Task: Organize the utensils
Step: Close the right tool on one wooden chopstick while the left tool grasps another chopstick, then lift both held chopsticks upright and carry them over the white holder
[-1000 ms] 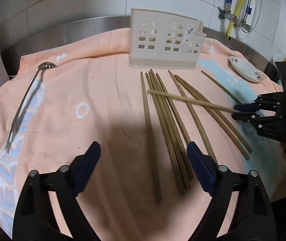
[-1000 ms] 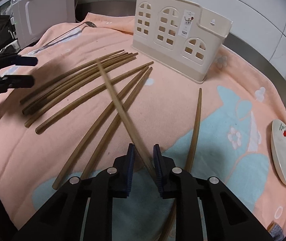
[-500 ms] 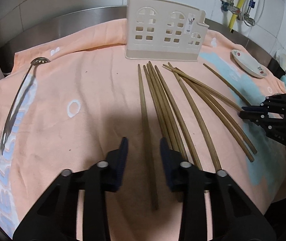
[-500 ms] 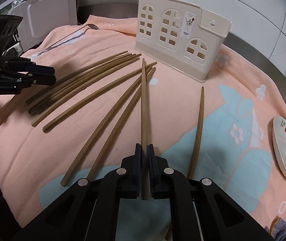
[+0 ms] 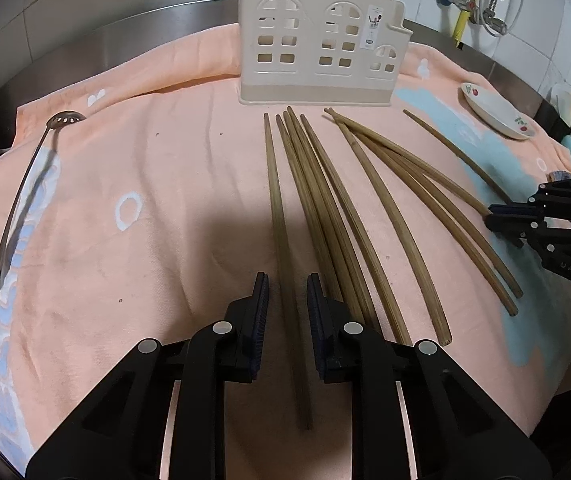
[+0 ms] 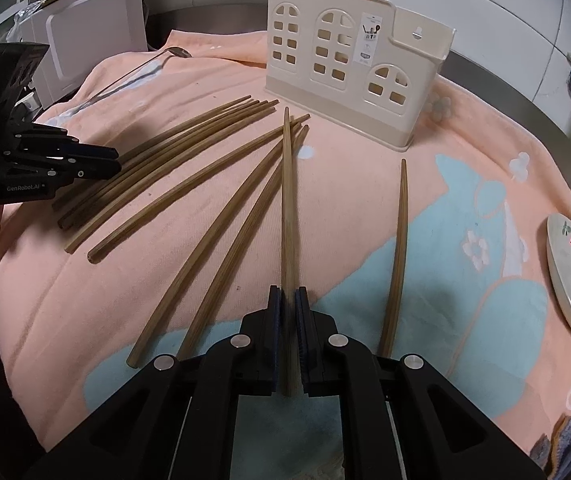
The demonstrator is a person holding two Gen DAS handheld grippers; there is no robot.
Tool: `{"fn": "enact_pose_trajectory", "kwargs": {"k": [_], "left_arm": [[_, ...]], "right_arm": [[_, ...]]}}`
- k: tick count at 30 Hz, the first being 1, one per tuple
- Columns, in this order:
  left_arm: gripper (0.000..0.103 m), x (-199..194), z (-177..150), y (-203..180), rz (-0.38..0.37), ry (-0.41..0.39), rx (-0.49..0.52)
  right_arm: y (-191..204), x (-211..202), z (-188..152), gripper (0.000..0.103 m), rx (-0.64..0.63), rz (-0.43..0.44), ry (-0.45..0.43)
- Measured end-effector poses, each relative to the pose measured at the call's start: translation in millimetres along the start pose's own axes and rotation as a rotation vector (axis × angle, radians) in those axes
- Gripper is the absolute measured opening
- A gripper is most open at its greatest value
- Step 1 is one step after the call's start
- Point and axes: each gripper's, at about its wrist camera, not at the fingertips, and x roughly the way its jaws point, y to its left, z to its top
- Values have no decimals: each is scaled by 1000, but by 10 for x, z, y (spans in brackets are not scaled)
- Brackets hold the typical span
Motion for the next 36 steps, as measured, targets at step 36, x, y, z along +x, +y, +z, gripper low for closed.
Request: {"fn": "enact_pose_trajectory", "kwargs": {"k": [36], "left_arm": [[6, -724, 328, 23, -17, -177, 44]], "right_arm": [[193, -1079, 583, 6, 178, -67, -326]]}}
